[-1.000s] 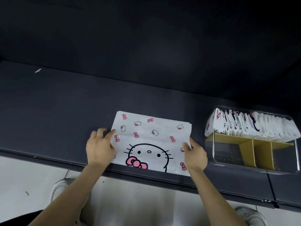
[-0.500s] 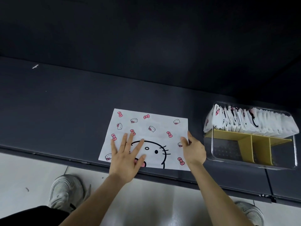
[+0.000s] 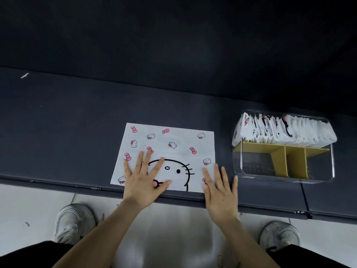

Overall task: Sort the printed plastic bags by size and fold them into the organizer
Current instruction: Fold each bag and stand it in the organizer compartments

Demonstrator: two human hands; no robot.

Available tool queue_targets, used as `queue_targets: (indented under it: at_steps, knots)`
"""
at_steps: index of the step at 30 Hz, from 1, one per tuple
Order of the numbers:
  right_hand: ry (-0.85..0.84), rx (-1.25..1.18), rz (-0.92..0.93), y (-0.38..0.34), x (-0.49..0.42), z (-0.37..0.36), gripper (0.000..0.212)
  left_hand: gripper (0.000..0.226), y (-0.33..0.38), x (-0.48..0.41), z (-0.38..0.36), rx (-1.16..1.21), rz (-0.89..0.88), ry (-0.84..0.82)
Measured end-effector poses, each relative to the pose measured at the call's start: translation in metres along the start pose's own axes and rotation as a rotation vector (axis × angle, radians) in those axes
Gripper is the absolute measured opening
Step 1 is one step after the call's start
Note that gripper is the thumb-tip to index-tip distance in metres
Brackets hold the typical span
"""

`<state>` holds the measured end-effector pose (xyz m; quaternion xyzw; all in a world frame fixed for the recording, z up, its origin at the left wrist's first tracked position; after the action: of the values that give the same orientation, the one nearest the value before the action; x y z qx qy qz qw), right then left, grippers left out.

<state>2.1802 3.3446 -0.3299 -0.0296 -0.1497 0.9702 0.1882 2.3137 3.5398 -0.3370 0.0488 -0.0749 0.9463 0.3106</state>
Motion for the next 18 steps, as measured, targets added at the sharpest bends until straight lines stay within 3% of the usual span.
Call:
queue_targets:
  at_steps: [5,9,13,15,18]
  knots:
    - [0.087,-0.019,0.482,0.002,0.006,0.023,0.035,0.080,-0.009,-0.013,0.000,-0.044,-0.142,-0.038]
    - [0.134,-0.041,0.611,-0.012,0.001,0.035,0.018,0.084,-0.013,-0.020,0.014,0.004,-0.234,0.003]
    - [0.039,-0.107,0.491,-0.028,0.001,0.043,0.031,0.050,0.010,0.016,0.046,0.330,-0.353,0.303]
    - [-0.043,-0.214,0.407,-0.040,0.002,0.050,0.035,0.040,0.028,0.039,0.044,0.343,-0.458,0.328]
    - [-0.282,-0.426,0.252,-0.058,0.003,0.055,0.048,0.024,0.029,0.050,0.038,0.498,-0.346,0.315]
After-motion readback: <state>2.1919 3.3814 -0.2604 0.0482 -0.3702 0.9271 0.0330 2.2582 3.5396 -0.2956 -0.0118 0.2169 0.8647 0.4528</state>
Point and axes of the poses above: each hand's wrist, its own x-axis away from the middle knuckle, its own z-axis out of the back of the hand, y = z × x, the point moved 5 cm from there along -x, towards the middle knuckle, and after that the axes turned 13 degrees about -x, right-handed, at the moved point
